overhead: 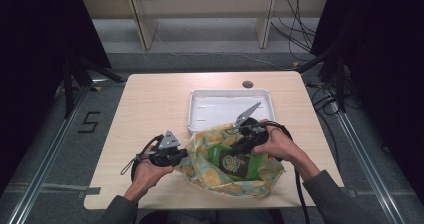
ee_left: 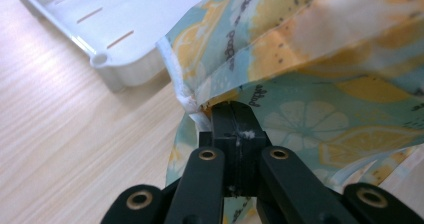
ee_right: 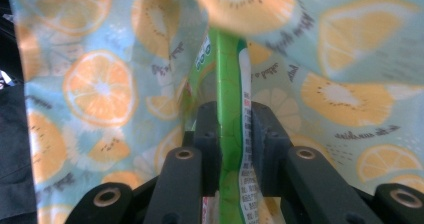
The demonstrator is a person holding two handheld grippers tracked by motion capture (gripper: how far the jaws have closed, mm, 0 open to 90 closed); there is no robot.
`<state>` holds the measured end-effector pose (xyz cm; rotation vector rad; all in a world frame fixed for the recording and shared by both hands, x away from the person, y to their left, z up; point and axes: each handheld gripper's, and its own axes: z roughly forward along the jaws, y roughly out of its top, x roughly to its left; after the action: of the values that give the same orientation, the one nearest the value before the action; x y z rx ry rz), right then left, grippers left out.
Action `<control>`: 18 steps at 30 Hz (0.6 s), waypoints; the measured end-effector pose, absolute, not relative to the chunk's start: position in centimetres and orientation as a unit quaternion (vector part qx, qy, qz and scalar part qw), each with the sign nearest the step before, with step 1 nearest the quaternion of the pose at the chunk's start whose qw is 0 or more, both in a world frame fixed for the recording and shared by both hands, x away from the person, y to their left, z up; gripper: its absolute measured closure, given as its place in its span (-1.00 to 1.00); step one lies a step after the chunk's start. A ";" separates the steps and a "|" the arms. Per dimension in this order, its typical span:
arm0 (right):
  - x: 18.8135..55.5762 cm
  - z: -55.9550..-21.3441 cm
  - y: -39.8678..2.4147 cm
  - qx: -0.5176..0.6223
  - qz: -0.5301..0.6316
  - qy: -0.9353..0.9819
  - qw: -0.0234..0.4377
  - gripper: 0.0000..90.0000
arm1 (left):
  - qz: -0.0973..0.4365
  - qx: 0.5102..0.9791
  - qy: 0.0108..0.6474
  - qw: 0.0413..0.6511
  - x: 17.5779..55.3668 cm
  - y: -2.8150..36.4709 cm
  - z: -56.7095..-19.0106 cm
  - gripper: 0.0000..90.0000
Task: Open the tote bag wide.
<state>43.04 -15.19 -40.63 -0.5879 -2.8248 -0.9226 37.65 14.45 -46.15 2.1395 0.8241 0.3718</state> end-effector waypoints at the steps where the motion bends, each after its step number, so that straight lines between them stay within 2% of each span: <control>1: 42.9 -40.4 -15.4 -0.192 -0.308 -0.930 0.055 0.70 | 0.146 0.841 0.334 0.400 37.7 14.5 -46.3 0.99; 5: 43.0 -39.7 -16.5 -0.176 -0.317 -0.931 0.040 0.70 | 0.148 0.841 0.336 0.398 37.9 15.2 -46.2 0.99; 8: 42.7 -39.1 -17.0 -0.201 -0.327 -0.922 0.052 0.70 | 0.149 0.836 0.345 0.400 37.7 15.4 -46.0 0.99; 11: 42.8 -38.5 -17.4 -0.197 -0.339 -0.919 0.043 0.70 | 0.143 0.831 0.349 0.410 37.5 15.8 -45.9 0.99; 13: 42.7 -37.9 -17.7 -0.195 -0.351 -0.915 0.041 0.70 | 0.128 0.829 0.353 0.414 37.2 16.0 -45.8 0.89; 18: 42.8 -36.7 -18.3 -0.192 -0.370 -0.909 0.034 0.70 | 0.130 0.829 0.349 0.417 36.0 16.5 -45.1 0.72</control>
<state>42.82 -18.28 -36.74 -0.5895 -2.7947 -1.1369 36.03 16.54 -45.07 2.0817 0.8768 0.3270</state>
